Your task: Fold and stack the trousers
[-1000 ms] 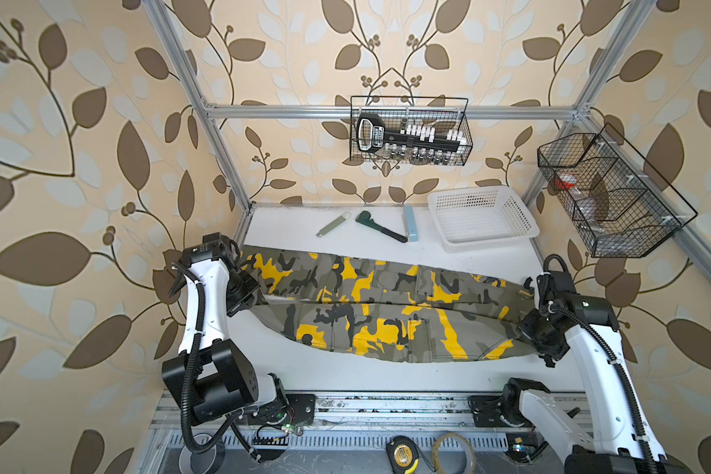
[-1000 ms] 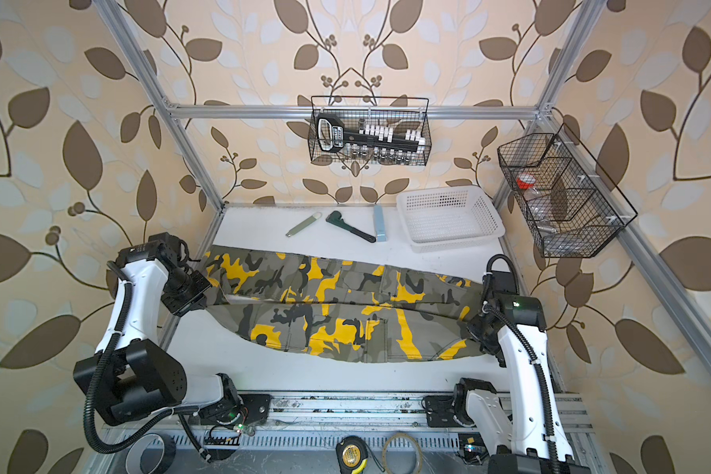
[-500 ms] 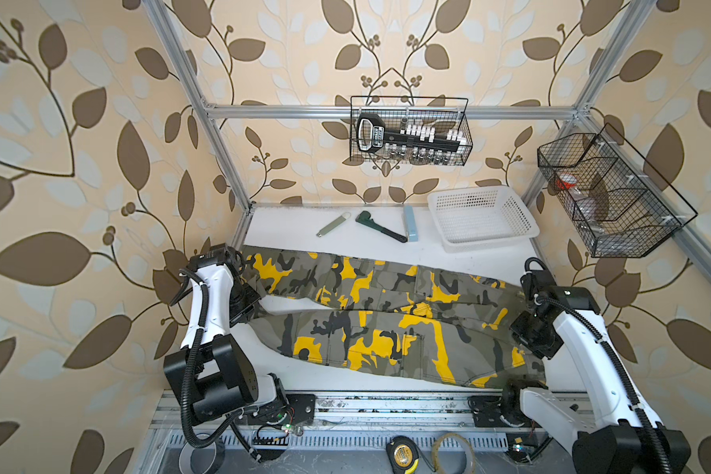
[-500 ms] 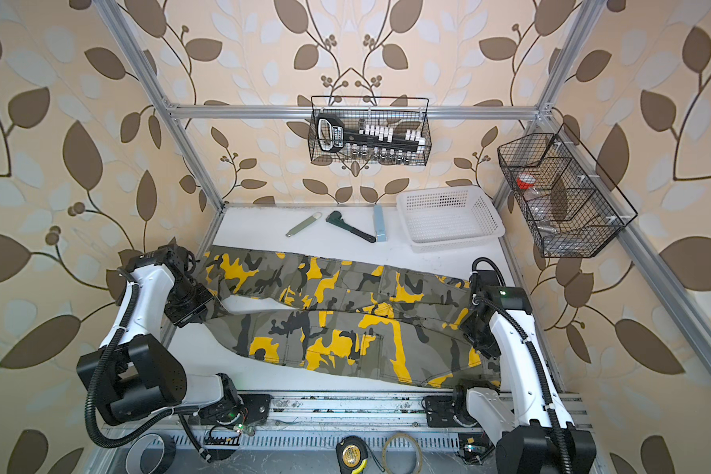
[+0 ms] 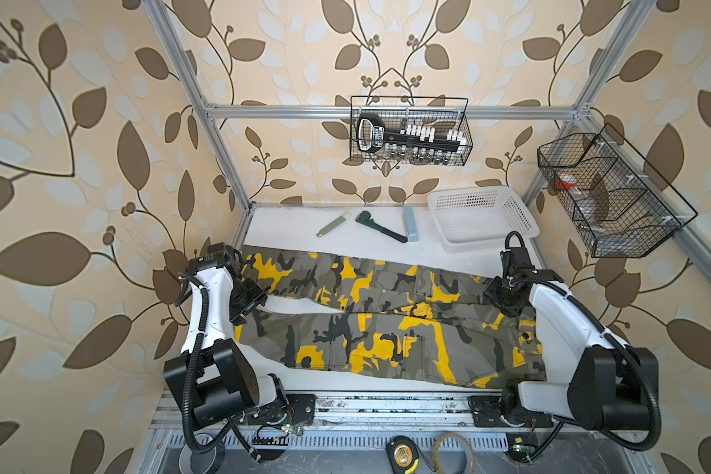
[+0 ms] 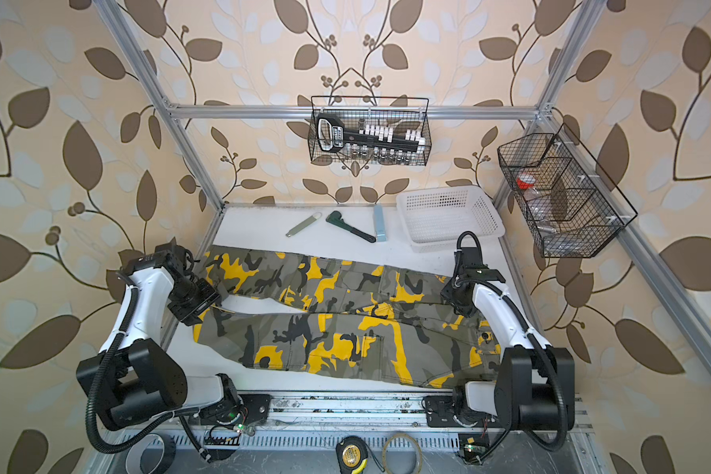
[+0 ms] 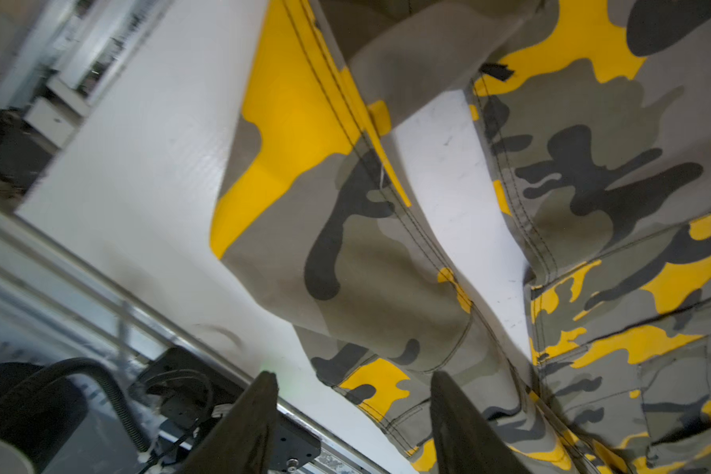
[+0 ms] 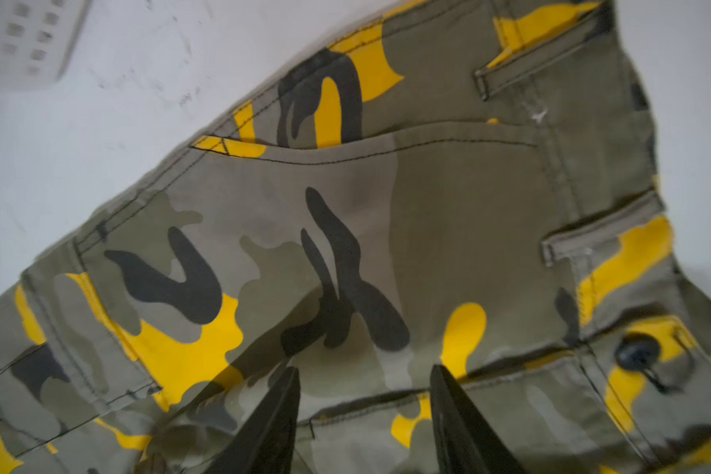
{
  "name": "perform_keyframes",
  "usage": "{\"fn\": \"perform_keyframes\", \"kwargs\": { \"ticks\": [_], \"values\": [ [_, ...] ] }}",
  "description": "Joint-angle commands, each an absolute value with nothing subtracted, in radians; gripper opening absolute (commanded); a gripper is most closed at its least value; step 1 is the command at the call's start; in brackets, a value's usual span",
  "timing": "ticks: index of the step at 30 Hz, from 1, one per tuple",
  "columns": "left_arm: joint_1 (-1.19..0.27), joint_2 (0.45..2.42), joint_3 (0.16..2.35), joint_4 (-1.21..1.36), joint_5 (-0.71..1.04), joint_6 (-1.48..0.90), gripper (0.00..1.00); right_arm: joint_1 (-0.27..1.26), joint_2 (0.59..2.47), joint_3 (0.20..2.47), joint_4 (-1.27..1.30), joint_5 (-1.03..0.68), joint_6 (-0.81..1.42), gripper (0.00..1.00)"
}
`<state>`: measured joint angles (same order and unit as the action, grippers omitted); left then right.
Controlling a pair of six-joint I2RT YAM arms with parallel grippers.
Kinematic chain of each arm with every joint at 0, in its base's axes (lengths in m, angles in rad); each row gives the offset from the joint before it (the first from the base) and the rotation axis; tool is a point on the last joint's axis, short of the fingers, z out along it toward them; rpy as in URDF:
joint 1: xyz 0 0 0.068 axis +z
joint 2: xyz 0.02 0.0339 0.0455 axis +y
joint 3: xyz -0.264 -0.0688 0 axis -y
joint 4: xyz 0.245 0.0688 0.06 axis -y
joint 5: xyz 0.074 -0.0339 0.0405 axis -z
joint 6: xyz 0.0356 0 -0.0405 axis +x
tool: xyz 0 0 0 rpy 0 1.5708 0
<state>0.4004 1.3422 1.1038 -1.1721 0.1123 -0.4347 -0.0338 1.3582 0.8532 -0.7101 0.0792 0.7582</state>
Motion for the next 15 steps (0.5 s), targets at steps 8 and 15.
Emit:
{"fn": "perform_keyframes", "kwargs": {
  "ticks": [8, 15],
  "values": [
    [0.375, 1.407, 1.080, -1.118, 0.153, -0.427, 0.63, -0.100, 1.589, 0.822, -0.473, 0.112, 0.706, 0.53],
    [0.378, 1.399, 1.126, -1.151, 0.104, -0.404, 0.66, -0.166, 1.722, 0.908, -0.429, 0.132, 0.625, 0.54]
  ]
}}
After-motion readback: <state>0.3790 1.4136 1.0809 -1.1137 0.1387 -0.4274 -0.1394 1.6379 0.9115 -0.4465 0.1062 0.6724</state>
